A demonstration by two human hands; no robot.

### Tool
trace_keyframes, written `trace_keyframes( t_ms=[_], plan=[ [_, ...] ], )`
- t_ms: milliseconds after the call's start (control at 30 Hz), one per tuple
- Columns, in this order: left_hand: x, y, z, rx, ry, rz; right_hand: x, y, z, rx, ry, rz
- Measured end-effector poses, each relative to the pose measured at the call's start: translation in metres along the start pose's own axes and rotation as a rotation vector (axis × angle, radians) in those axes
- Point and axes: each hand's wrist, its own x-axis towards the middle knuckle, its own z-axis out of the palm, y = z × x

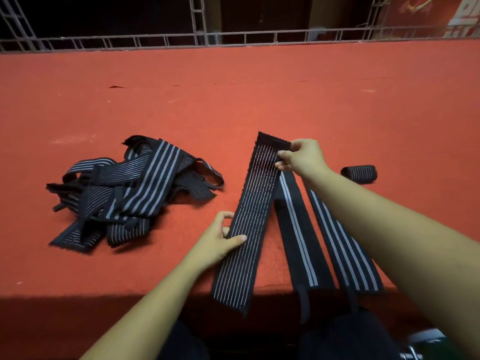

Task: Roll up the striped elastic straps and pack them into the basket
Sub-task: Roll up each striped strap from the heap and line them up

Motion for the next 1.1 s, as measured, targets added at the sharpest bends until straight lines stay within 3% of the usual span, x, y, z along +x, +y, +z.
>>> trace_keyframes(
  t_ms=[267,467,567,767,933,1100],
  plan=[
    [0.004,-0.022,0.011,0.24,0.217,0.113,0.036,0.035,0.022,-0.203,-0.013,0.06],
    [0.007,-0.024,0.013,0.249,0.202,0.134,0.064,0.04,0.043,-0.314,-0.219,0.263],
    [0.007,-0.026,0.011,0.282,0.197,0.144,0.082,0.043,0.057,-0.286,-0.179,0.31],
    [0.01,-0.03,0.009,0.271,0.173,0.179,0.097,0.078,0.08,-0.307,-0.046,0.218],
    [0.012,-0.034,0.008,0.298,0.188,0.186,0.088,0.097,0.082,-0.239,-0.043,0.16],
    [0.014,-0.036,0.003,0.214,0.107,0.196,0.042,0.081,0.068,-0.523,-0.112,-0.032]
  ],
)
